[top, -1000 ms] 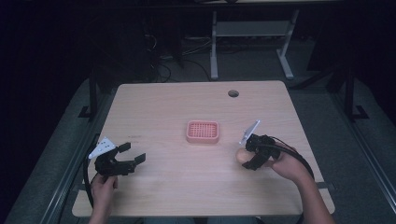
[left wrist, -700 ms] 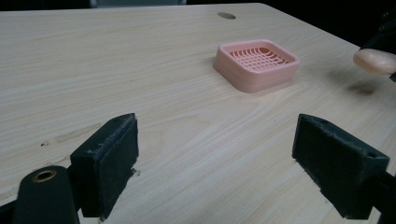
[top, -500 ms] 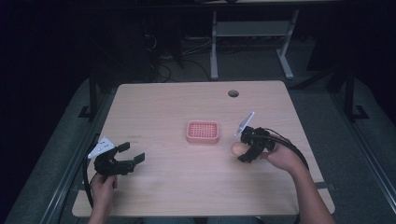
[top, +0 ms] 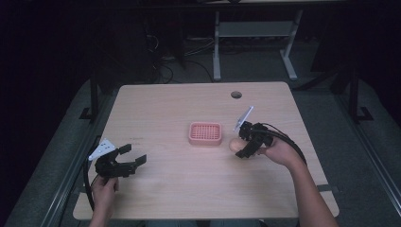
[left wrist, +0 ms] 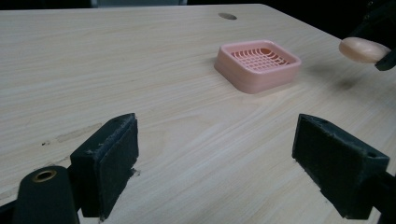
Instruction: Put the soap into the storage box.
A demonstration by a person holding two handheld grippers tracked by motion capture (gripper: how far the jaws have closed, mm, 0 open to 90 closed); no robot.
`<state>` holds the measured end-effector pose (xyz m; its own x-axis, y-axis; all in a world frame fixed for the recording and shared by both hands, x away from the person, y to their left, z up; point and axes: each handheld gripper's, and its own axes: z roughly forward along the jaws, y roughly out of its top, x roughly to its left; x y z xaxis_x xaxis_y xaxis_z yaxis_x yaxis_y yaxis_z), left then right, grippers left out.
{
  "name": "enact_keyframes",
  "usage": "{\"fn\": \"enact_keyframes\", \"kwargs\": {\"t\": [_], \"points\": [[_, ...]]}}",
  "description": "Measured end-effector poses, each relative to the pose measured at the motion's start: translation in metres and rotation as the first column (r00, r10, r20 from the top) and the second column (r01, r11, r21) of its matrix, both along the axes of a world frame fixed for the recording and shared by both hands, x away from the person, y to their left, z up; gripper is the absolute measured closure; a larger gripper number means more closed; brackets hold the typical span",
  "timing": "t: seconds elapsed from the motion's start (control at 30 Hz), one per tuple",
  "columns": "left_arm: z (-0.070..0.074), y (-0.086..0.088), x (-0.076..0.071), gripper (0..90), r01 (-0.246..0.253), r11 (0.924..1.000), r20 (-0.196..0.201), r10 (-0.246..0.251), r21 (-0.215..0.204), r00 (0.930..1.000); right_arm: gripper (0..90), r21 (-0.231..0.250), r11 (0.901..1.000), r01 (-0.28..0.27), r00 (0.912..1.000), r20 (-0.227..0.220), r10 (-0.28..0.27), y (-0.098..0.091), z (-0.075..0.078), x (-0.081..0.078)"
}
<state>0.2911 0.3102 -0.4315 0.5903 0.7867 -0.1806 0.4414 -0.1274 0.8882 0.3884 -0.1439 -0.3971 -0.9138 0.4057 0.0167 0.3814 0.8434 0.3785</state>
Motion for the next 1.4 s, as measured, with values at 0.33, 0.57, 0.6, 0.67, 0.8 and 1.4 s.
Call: {"fn": "enact_keyframes", "kwargs": {"t": [0.33,0.57,0.6,0.67,0.8,1.4], "points": [[0.0,0.001,0.0,14.2,-0.001,1.0,0.0,0.001,-0.002,1.0,32.0,-0.025,0.9996,-0.016,0.9999,0.003,0.016,0.01,0.003,0.009],[0.0,0.001,0.0,14.3,0.001,1.0,0.0,-0.001,-0.003,1.0,32.0,-0.031,0.9992,-0.027,0.9996,0.003,0.027,0.017,0.003,0.015],[0.0,0.001,0.0,14.3,0.0,1.0,0.001,0.0,-0.004,1.0,32.0,-0.029,0.9992,-0.028,0.9996,0.001,0.028,0.018,0.003,0.015],[0.0,0.001,0.0,14.3,0.001,1.0,0.0,-0.001,-0.004,1.0,32.0,-0.03,0.9991,-0.031,0.9995,0.003,0.031,0.02,0.004,0.017],[0.0,0.001,0.0,14.3,0.0,1.0,0.0,0.0,-0.004,1.0,32.0,-0.034,0.9987,-0.037,0.9993,0.001,0.037,0.023,0.006,0.02],[0.001,0.004,0.0,14.3,-0.008,0.9999,0.002,0.008,-0.013,1.0,32.0,-0.019,0.9982,-0.057,0.9984,0.0,0.057,0.038,0.01,0.034]]}}
